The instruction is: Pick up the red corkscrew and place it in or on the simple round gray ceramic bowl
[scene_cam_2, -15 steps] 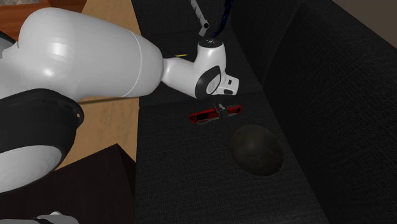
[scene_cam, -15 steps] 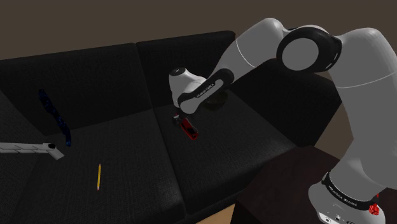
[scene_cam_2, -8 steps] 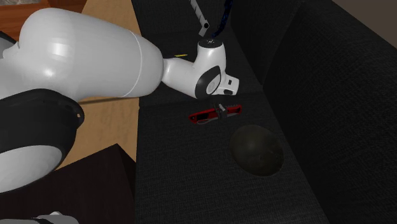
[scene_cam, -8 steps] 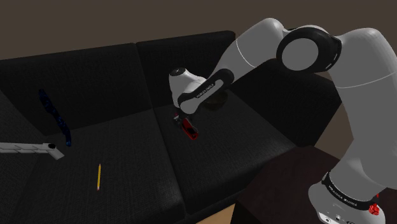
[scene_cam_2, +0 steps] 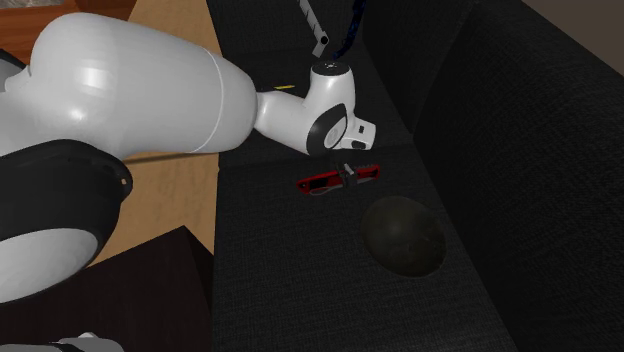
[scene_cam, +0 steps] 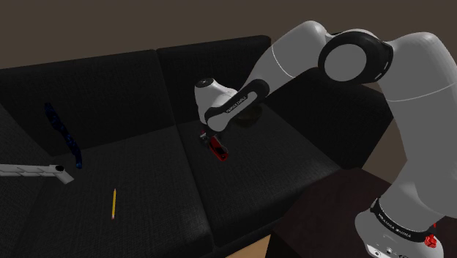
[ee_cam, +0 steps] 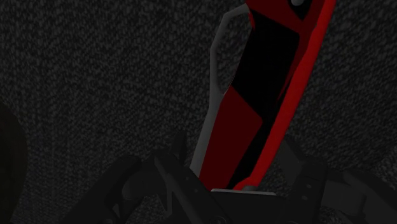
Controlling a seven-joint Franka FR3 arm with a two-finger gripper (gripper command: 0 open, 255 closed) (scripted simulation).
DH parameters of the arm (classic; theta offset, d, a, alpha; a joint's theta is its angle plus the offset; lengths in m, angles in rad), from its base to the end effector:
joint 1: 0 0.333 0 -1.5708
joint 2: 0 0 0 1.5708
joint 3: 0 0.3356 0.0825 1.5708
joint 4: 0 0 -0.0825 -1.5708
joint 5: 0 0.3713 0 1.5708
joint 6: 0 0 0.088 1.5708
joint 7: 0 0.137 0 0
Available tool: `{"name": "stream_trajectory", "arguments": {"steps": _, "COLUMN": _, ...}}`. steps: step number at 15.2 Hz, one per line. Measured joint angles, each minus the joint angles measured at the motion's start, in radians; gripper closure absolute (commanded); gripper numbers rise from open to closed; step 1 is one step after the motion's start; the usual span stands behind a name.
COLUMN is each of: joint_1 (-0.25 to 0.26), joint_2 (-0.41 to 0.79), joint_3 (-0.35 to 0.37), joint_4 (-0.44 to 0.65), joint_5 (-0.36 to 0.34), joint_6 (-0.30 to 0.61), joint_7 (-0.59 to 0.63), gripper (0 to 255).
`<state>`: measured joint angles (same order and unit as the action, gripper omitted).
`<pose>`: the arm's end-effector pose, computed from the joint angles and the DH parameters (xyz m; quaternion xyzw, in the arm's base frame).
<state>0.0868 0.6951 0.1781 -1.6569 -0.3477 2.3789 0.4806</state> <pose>0.6758 0.1580 0.2068 0.9975 -0.0058 0.0452 0.0532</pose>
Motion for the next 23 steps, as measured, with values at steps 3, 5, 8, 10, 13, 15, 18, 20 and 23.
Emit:
{"name": "stream_trajectory", "arguments": {"steps": 3, "joint_1": -0.001, "joint_2": -0.011, "joint_3": 0.003, "joint_4": -0.002, "joint_5": 0.003, "joint_6": -0.009, "joint_7": -0.003, "gripper": 255}}
{"name": "stream_trajectory", "arguments": {"steps": 5, "joint_1": -0.005, "joint_2": -0.028, "joint_3": 0.007, "joint_4": -0.003, "joint_5": 0.008, "joint_6": -0.024, "joint_7": -0.009, "gripper": 255}}
{"name": "stream_trajectory", "arguments": {"steps": 8, "joint_1": -0.008, "joint_2": -0.051, "joint_3": 0.013, "joint_4": 0.000, "joint_5": 0.016, "joint_6": -0.051, "joint_7": -0.016, "gripper": 255}}
{"name": "stream_trajectory", "arguments": {"steps": 10, "joint_1": -0.011, "joint_2": -0.067, "joint_3": 0.016, "joint_4": 0.002, "joint_5": 0.022, "joint_6": -0.068, "joint_7": -0.022, "gripper": 255}}
{"name": "stream_trajectory", "arguments": {"steps": 13, "joint_1": -0.013, "joint_2": -0.092, "joint_3": 0.023, "joint_4": 0.005, "joint_5": 0.031, "joint_6": -0.096, "joint_7": -0.029, "gripper": 255}}
{"name": "stream_trajectory", "arguments": {"steps": 15, "joint_1": -0.016, "joint_2": -0.109, "joint_3": 0.026, "joint_4": 0.007, "joint_5": 0.036, "joint_6": -0.114, "joint_7": -0.035, "gripper": 255}}
{"name": "stream_trajectory", "arguments": {"steps": 18, "joint_1": -0.018, "joint_2": -0.131, "joint_3": 0.031, "joint_4": 0.011, "joint_5": 0.044, "joint_6": -0.139, "joint_7": -0.041, "gripper": 255}}
{"name": "stream_trajectory", "arguments": {"steps": 20, "joint_1": -0.019, "joint_2": -0.143, "joint_3": 0.035, "joint_4": 0.024, "joint_5": 0.050, "joint_6": -0.163, "joint_7": -0.048, "gripper": 255}}
{"name": "stream_trajectory", "arguments": {"steps": 23, "joint_1": -0.021, "joint_2": -0.162, "joint_3": 0.039, "joint_4": 0.035, "joint_5": 0.058, "joint_6": -0.193, "joint_7": -0.056, "gripper": 255}}
